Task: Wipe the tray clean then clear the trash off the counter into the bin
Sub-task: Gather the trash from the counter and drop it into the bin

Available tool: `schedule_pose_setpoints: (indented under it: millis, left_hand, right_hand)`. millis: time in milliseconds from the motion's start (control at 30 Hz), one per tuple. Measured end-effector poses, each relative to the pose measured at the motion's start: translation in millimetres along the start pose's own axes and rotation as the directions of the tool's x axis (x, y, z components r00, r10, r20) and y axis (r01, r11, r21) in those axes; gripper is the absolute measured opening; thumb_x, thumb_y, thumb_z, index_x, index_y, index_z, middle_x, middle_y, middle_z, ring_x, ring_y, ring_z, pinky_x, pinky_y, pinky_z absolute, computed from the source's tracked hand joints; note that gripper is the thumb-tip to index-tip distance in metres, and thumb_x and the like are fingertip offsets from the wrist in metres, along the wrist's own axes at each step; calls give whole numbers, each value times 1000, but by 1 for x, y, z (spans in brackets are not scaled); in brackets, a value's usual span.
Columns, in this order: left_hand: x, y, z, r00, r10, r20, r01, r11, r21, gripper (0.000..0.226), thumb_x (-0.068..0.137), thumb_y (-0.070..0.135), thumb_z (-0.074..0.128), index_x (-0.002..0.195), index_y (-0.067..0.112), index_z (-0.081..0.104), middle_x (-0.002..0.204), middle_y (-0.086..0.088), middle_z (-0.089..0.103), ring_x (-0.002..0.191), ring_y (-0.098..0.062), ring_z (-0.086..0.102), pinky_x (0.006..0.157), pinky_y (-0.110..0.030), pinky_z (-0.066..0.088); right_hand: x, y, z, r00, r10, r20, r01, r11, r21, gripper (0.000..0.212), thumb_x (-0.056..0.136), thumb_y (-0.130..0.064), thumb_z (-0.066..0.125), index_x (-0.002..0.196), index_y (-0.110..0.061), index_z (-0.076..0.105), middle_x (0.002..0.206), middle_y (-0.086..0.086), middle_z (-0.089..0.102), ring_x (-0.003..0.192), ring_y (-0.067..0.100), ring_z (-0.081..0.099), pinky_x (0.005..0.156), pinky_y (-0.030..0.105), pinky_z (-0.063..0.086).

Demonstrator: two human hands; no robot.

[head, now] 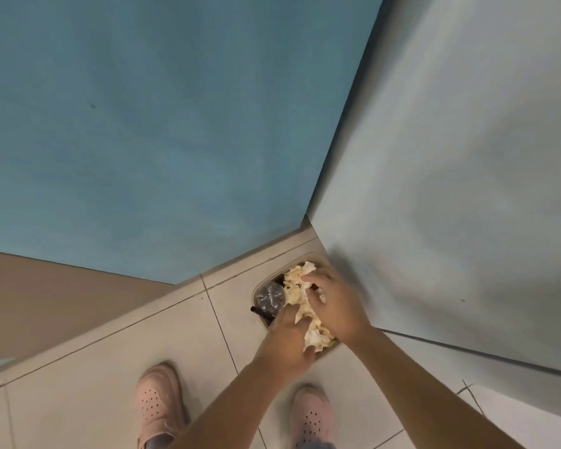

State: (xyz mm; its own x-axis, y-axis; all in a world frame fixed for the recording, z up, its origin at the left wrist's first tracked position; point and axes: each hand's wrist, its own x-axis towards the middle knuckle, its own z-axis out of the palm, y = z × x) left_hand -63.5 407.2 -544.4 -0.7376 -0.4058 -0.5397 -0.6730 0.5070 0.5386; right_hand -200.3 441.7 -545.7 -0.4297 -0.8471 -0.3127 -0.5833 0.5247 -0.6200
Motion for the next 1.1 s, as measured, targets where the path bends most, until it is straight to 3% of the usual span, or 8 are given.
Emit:
schedule_pose_setpoints:
  millis: [100, 200, 267, 367, 533, 667, 867, 1100]
  left_hand:
    - [-53, 19, -46, 982, -76, -175, 56, 992, -117, 42, 87, 25, 55, 128, 19, 55, 142, -2, 34, 132, -19, 34, 111, -24, 27]
    - [-112, 41, -113, 928, -148, -342, 82, 976, -201, 34, 89, 20, 53, 123, 19, 58, 138, 2, 39, 132, -14, 33, 104, -9, 18]
    - [-151, 53, -158, 876, -195, -441, 96, 967, -236, 30, 91, 21, 52, 120, 22, 59, 135, 3, 42, 130, -13, 35, 103, -12, 24]
    - [-209, 66, -226, 796, -192, -574, 43, 964, -263, 27, 89, 22, 53, 114, 22, 63, 120, 7, 55, 115, -9, 49, 96, -16, 37]
    - [-308, 73, -332, 642, -188, -743, -45, 959, -281, 34, 83, 41, 41, 99, 28, 68, 94, 14, 66, 85, -2, 60, 75, -22, 49]
    - [-375, 50, -415, 510, -230, -829, -83, 946, -314, 17, 90, 22, 56, 100, 25, 69, 92, 13, 68, 78, -4, 61, 72, -19, 48]
    - [-434, -28, -512, 434, -272, -859, -45, 946, -322, 19, 90, 21, 56, 100, 29, 69, 92, 19, 66, 72, 0, 58, 69, -10, 45]
    - [-453, -110, -580, 395, -397, -828, -49, 891, -451, 17, 86, 15, 62, 87, 30, 70, 87, 18, 67, 68, 0, 59, 63, -6, 41]
  right_hand:
    - [-30, -56, -31, 995, -23, -92, 33, 993, 111, 19, 87, -21, 57, 101, -27, 69, 110, -16, 62, 95, 4, 61, 85, 22, 49]
    - [-59, -132, -75, 982, -59, -178, 90, 980, 176, 15, 89, -24, 62, 99, -32, 69, 93, -24, 65, 86, -6, 60, 80, 16, 49]
    - [-77, -187, -102, 968, -102, -227, 161, 951, 262, 11, 87, -24, 65, 95, -28, 71, 86, -23, 66, 83, -7, 61, 76, 14, 49]
    - [-99, -281, -144, 894, -264, -362, 393, 850, 351, 13, 84, -31, 65, 81, -21, 72, 76, -16, 68, 71, 3, 64, 65, 22, 52]
    - [-118, -428, -193, 771, -458, -443, 623, 690, 369, 16, 82, -35, 60, 73, -25, 68, 72, -17, 64, 61, -1, 58, 61, 7, 43]
    - [-109, -528, -195, 789, -512, -338, 614, 666, 424, 10, 87, -25, 65, 80, -31, 69, 74, -13, 68, 67, 8, 61, 63, 21, 50]
    - [-77, -643, -167, 838, -477, -264, 544, 696, 468, 15, 88, -18, 64, 86, -32, 71, 81, -17, 70, 79, 11, 67, 75, 38, 57]
    - [-13, -720, -142, 874, -420, -244, 484, 788, 380, 10, 84, -24, 69, 78, -32, 71, 72, -12, 69, 71, 6, 64, 71, 24, 54]
